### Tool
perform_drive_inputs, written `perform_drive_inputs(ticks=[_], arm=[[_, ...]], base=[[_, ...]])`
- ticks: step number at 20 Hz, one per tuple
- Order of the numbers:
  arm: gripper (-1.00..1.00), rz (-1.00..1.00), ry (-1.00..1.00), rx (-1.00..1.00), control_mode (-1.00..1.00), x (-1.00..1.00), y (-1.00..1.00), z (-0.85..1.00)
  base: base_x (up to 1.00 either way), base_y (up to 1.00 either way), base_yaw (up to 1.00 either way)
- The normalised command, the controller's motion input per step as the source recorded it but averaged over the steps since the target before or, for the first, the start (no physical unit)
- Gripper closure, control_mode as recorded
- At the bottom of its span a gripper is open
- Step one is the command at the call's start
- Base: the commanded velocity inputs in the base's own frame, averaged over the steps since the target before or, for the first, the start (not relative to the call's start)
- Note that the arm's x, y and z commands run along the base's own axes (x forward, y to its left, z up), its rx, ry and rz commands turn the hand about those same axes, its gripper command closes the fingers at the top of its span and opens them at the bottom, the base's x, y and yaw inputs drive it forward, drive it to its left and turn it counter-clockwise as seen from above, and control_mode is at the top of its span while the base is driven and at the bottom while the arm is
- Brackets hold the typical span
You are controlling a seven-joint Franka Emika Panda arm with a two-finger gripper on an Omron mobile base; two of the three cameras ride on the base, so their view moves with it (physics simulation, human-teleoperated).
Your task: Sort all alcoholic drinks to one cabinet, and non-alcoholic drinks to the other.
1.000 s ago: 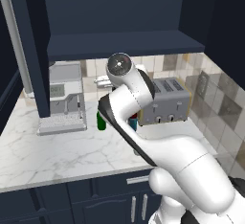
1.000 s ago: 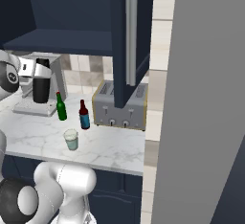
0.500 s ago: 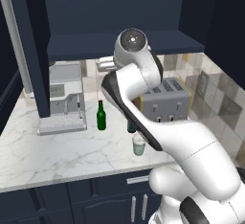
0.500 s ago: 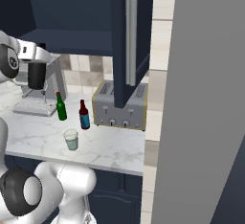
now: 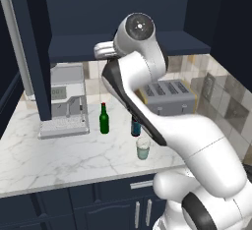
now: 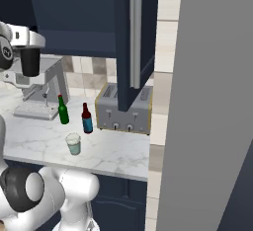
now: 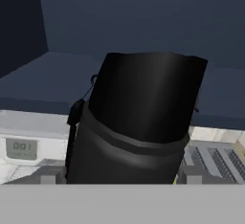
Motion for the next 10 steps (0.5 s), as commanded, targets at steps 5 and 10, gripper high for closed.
perform_drive_inputs(ticks=[5, 10], arm=[[1.00, 0.06, -0.19, 0.00, -1.00, 0.00, 0.14, 0.36], [1.00, 0.04, -0.05, 0.00, -1.00, 0.08, 0.11, 0.28]], base=[[0.00, 0.00, 0.00], [0.00, 0.00, 0.00]])
